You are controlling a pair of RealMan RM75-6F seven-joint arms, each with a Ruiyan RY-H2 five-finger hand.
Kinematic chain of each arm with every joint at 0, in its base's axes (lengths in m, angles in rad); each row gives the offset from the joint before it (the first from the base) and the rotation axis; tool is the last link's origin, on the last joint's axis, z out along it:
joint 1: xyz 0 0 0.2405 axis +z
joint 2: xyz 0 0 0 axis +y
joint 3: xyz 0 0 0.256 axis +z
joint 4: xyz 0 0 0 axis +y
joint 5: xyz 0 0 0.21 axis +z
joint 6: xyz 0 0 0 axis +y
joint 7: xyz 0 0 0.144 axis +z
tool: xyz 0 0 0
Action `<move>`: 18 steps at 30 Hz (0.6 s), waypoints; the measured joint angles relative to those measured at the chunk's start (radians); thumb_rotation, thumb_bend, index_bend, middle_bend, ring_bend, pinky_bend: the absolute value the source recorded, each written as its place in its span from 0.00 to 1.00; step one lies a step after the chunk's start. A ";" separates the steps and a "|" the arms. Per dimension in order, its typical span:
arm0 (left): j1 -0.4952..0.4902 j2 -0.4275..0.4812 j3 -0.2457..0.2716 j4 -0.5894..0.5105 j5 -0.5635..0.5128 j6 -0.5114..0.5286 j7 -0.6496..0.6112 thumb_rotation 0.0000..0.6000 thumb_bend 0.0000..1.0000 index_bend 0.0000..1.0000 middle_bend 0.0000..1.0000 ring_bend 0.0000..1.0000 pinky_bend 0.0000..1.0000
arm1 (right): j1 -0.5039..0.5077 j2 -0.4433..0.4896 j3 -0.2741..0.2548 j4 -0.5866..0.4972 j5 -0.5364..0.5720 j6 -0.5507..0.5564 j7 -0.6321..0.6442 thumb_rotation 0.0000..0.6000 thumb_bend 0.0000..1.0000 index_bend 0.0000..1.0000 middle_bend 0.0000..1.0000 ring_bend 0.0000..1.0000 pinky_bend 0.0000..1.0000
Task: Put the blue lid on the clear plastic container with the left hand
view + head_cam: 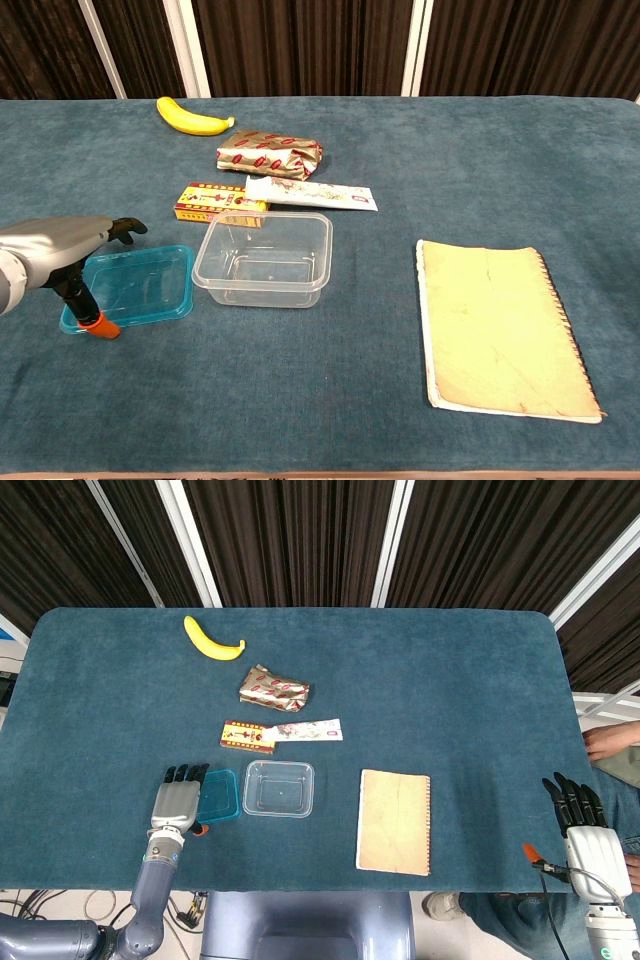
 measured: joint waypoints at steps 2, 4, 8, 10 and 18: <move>-0.001 -0.002 0.000 0.006 0.001 0.002 -0.001 1.00 0.09 0.03 0.11 0.00 0.00 | 0.000 0.000 0.000 0.000 0.001 0.000 0.000 1.00 0.27 0.02 0.00 0.00 0.00; -0.002 -0.006 0.000 0.012 0.001 0.004 -0.003 1.00 0.09 0.03 0.11 0.00 0.00 | 0.000 0.000 0.000 -0.001 0.002 -0.001 0.000 1.00 0.27 0.02 0.00 0.00 0.00; -0.004 -0.009 -0.001 0.020 -0.004 -0.002 -0.007 1.00 0.09 0.03 0.11 0.00 0.00 | 0.000 0.001 0.000 -0.002 0.004 -0.004 0.000 1.00 0.27 0.02 0.00 0.00 0.00; -0.008 -0.012 -0.001 0.028 -0.012 -0.013 -0.006 1.00 0.09 0.03 0.12 0.00 0.00 | 0.000 0.001 0.000 -0.003 0.004 -0.004 -0.002 1.00 0.27 0.02 0.00 0.00 0.00; -0.018 -0.014 -0.003 0.038 -0.024 -0.021 -0.003 1.00 0.09 0.03 0.14 0.00 0.00 | 0.000 0.001 0.000 -0.003 0.005 -0.005 -0.003 1.00 0.27 0.02 0.00 0.00 0.00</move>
